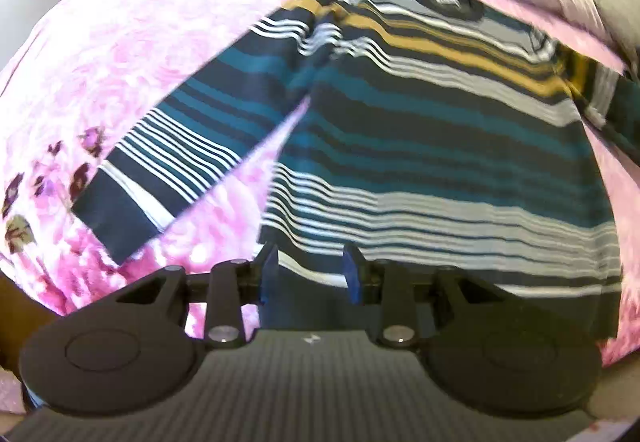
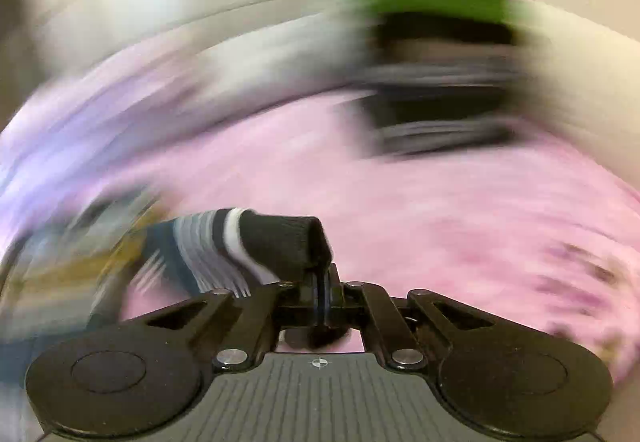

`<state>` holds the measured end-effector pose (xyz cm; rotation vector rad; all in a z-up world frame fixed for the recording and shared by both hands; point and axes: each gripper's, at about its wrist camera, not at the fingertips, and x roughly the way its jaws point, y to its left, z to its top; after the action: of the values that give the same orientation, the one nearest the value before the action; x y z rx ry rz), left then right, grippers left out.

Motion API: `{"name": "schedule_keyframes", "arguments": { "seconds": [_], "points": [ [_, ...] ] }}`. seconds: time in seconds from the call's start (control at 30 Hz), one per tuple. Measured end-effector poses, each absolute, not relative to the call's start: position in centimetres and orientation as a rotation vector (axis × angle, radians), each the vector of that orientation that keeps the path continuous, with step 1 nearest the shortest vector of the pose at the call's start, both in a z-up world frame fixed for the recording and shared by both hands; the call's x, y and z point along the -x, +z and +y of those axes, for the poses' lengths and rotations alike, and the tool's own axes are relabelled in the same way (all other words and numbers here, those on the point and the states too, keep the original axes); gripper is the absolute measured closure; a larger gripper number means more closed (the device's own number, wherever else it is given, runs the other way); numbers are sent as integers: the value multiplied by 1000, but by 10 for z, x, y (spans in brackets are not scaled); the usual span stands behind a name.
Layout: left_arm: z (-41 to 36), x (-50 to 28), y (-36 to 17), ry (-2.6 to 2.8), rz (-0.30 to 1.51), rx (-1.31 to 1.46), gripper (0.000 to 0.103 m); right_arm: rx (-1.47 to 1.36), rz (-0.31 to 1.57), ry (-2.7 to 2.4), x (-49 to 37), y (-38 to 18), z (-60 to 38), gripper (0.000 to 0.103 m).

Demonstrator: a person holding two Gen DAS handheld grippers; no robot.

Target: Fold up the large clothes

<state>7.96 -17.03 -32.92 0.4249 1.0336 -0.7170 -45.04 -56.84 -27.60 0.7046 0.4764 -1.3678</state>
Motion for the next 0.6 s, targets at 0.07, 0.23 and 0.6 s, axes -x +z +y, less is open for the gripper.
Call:
{"name": "schedule_keyframes", "arguments": {
  "seconds": [0.07,0.23,0.6],
  "points": [
    [-165,-88,-327,-689,1040,-385,71,-742,555,-1495,461,-277,-586,101],
    [-144,-113,-327,-613,1044,-322,67,-780,699,-1450,433,-308,-565,70],
    [-93,-185,-347,-533,999,-366,50,-1016,922,-1120,307,-392,-462,63]
  ]
}}
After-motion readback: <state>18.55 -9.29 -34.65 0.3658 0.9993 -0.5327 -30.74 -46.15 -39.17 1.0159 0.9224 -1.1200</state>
